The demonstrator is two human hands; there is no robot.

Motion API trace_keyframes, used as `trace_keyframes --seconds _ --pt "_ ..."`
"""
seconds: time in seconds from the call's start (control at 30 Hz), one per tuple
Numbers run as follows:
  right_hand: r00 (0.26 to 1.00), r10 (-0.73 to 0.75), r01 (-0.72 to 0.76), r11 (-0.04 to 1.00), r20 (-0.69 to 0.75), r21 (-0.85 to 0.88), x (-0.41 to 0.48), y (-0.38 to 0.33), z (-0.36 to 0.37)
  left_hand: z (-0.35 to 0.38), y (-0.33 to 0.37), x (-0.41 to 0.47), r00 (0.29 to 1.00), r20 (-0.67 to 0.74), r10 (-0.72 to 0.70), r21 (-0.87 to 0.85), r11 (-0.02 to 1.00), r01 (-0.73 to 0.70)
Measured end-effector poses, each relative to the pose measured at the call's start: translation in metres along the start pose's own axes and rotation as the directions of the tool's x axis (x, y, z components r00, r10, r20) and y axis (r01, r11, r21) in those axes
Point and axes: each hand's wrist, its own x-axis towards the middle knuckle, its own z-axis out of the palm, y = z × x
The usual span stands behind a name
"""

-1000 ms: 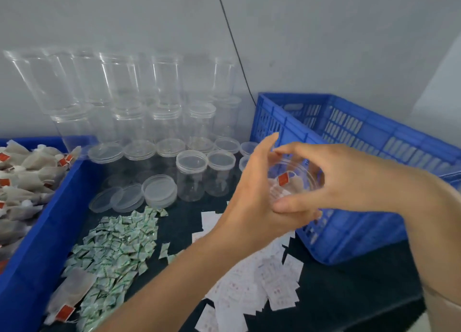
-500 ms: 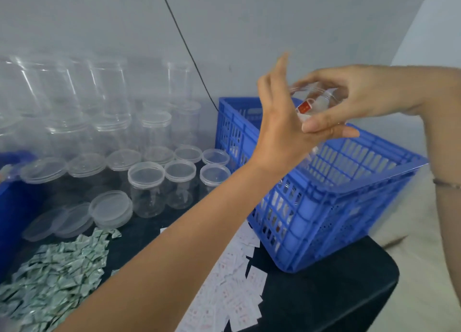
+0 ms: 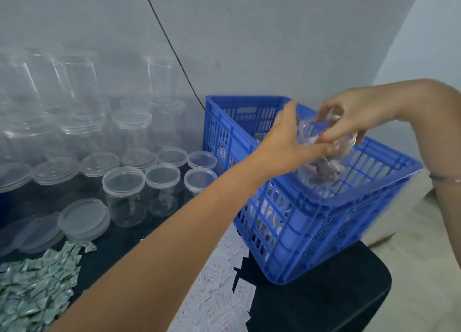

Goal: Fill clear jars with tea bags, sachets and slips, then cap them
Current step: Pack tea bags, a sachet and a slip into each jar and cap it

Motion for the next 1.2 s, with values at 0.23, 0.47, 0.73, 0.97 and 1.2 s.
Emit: trace_keyframes --seconds 0.23,0.47,0.73,0.97,1.2 --pt "0.868 0.355 -0.302 0.933 0.348 -0.198 0.06 0.026 0.079 0.011 -0.039 -0.002 0.994 0.111 -0.014 0.54 0.84 -0.048" --pt "0.729 0.354 -0.182 0.925 0.586 -0.332 0.077 0.024 0.117 0.011 -0.053 -0.003 0.987 0.12 0.111 0.627 0.762 -0.162" --pt "0.692 0.399 -0.126 0.887 0.602 -0.443 0.078 0.018 0.123 0.012 -0.056 -0.005 0.986 0.087 0.143 0.6 0.783 -0.167" --pt "0.906 0.287 -0.189 0.932 0.31 -0.31 0.083 0.021 0.114 0.002 -0.056 -0.016 0.994 0.037 0.1 0.369 0.923 -0.107" --pt "0.857 -0.185 0.197 0.98 -0.48 -0.026 0.061 -0.043 0.088 -0.053 -0.08 -0.04 0.955 -0.296 -0.012 0.161 0.985 0.062"
